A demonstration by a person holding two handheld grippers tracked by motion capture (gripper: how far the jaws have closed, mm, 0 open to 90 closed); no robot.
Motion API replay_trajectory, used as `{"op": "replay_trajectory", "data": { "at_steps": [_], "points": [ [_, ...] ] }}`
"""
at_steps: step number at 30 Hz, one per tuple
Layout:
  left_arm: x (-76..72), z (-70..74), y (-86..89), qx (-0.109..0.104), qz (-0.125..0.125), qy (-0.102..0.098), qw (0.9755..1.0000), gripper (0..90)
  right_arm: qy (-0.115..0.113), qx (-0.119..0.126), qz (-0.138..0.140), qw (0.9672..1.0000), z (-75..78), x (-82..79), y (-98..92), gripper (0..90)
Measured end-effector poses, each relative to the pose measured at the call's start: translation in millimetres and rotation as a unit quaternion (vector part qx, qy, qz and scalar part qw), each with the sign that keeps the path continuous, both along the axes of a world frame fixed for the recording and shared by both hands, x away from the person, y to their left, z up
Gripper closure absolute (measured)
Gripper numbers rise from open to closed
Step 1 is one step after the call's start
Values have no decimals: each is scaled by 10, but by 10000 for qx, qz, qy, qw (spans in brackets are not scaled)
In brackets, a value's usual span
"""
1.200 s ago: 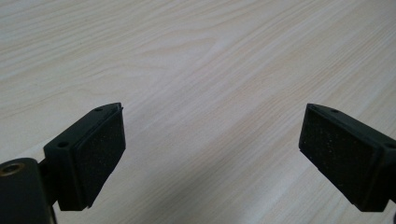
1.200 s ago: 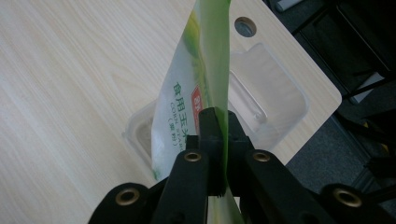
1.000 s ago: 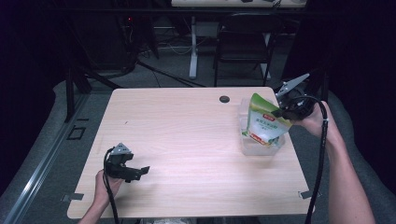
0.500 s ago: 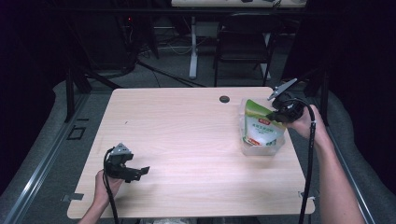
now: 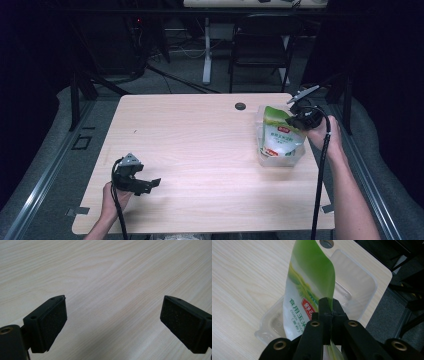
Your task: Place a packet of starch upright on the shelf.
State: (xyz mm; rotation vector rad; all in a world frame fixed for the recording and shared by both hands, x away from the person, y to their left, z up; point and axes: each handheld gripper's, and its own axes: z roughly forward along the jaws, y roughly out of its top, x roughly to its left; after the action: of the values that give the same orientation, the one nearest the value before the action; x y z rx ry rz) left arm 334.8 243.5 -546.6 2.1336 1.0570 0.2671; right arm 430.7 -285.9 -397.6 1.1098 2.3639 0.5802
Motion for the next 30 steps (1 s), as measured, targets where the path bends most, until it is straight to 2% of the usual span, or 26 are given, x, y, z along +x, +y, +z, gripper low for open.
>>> {"op": "replay_trajectory", "data": {
  "at_steps": [2,5,10,13,18,19,20,21,22,23,24,25,27,29,30],
  "points": [
    [-2,-2,0,-11,14,23,10000,70,-28,-33,-88,10000,-10,6,-3,898],
    [-2,-2,3,-25,18,15,10000,70,-84,-83,-374,9992,-63,54,-24,898],
    [-1,2,6,0,-8,-2,10000,70,-164,-146,-745,9970,-156,137,-55,895],
    [-2,0,8,-10,15,15,10000,70,-174,-159,-794,9966,-176,146,-66,890],
    [-3,0,6,-12,-17,8,10000,70,-167,-24,-777,9968,-150,110,-101,860],
    [-3,0,4,-13,-27,3,10000,70,-165,36,-772,9969,-130,78,-116,799],
    [-3,0,4,-13,-27,3,10000,70,-165,36,-772,9969,-130,78,-116,799],
    [-4,1,4,-3,-26,8,10000,70,-185,53,-802,9966,-118,60,-119,733],
    [-5,1,3,-14,-22,8,10000,70,-165,81,-824,9964,-102,43,-124,643],
    [-11,4,4,-16,14,10,10000,70,-153,99,-851,9962,-64,1,-123,483],
    [-11,4,4,-16,14,10,10000,70,-153,99,-851,9962,-64,1,-123,483],
    [-10,4,7,-5,8,-15,10000,70,-174,206,-805,9964,-13,-56,-121,389],
    [-9,4,7,-3,13,-17,10000,70,-177,356,-757,9963,47,-122,-111,314],
    [-10,1,2,-13,24,-12,10000,70,-200,412,-713,9964,82,-160,-106,285],
    [-9,1,-3,-16,5,-18,10000,70,-212,536,-647,9962,149,-239,-97,194]
  ]
}}
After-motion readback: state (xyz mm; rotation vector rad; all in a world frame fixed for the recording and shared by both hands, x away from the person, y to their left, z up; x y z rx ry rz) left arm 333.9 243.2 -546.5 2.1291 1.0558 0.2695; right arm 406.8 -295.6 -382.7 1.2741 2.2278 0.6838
